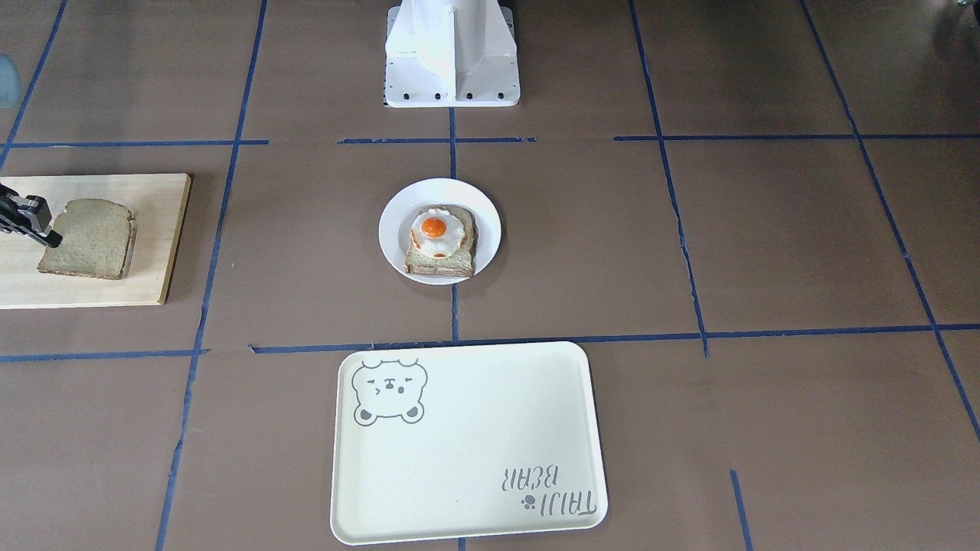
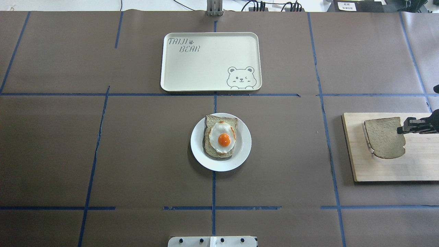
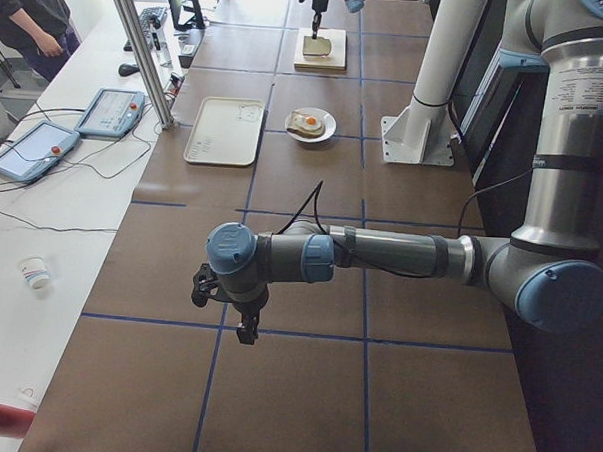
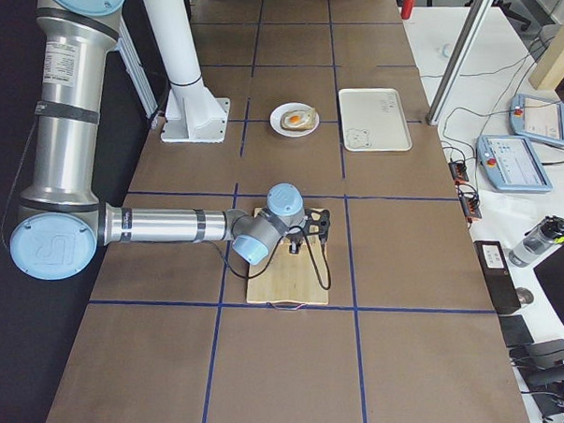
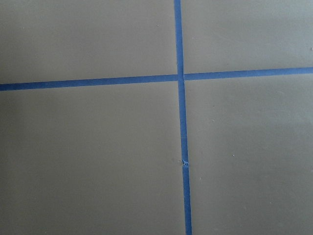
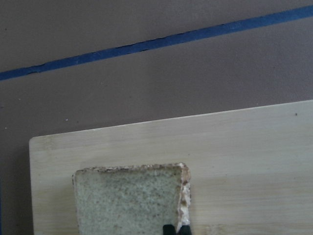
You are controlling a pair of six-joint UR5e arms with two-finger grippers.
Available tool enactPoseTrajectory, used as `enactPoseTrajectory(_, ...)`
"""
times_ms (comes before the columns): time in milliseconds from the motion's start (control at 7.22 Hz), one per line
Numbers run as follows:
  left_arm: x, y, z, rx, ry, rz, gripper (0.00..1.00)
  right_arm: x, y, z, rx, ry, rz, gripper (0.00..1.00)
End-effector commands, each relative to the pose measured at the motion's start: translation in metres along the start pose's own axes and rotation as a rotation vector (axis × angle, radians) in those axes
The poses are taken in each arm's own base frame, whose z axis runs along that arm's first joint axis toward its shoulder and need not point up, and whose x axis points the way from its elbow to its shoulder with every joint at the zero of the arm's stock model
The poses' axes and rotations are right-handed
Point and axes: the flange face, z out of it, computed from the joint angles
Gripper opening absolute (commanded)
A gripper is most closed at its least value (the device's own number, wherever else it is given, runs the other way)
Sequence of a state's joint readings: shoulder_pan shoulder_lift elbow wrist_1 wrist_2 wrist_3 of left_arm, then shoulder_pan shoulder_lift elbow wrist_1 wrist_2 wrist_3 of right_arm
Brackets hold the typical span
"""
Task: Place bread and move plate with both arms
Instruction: 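Lower the right gripper onto the bread slice on the wooden board and grasp it, then lift the bread slice with the right gripper and carry it over the plate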
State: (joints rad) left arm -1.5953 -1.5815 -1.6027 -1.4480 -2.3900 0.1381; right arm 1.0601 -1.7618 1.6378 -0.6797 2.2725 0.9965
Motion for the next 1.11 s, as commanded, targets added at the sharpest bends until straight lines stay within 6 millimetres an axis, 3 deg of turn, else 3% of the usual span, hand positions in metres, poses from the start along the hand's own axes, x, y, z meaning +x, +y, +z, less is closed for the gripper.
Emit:
enactPoseTrajectory(0, 0.0, 0.0, 0.0, 0.0, 0.0, -0.001, 1.0, -0.006, -0.002, -0.017, 0.007, -0.071, -0.025, 0.0)
enactPoseTrajectory(139, 0.0, 0.0, 0.0, 0.0, 0.0, 0.0, 1.0, -0.009, -0.011, -0.037, -0.006, -0.132, -0.015, 0.0)
enactPoseTrajectory(416, 0.0, 0.0, 0.0, 0.0, 0.0, 0.0, 1.0, -0.055, -0.037, -0.061, 0.003, -0.221, -0.025, 0.0)
enactPoseTrajectory(554, 0.0, 0.0, 0.0, 0.0, 0.0, 0.0, 1.0, -0.102, -0.06, -0.071, 0.001, -0.281, 0.022, 0.0)
enactPoseTrajectory(693, 0.0, 0.0, 0.0, 0.0, 0.0, -0.001, 1.0, -0.161, -0.086, -0.084, 0.002, -0.345, 0.087, 0.0)
enactPoseTrajectory(970, 0.0, 0.0, 0.0, 0.001, 0.001, -0.001, 1.0, -0.295, -0.087, -0.07, -0.079, -0.443, 0.139, 0.0)
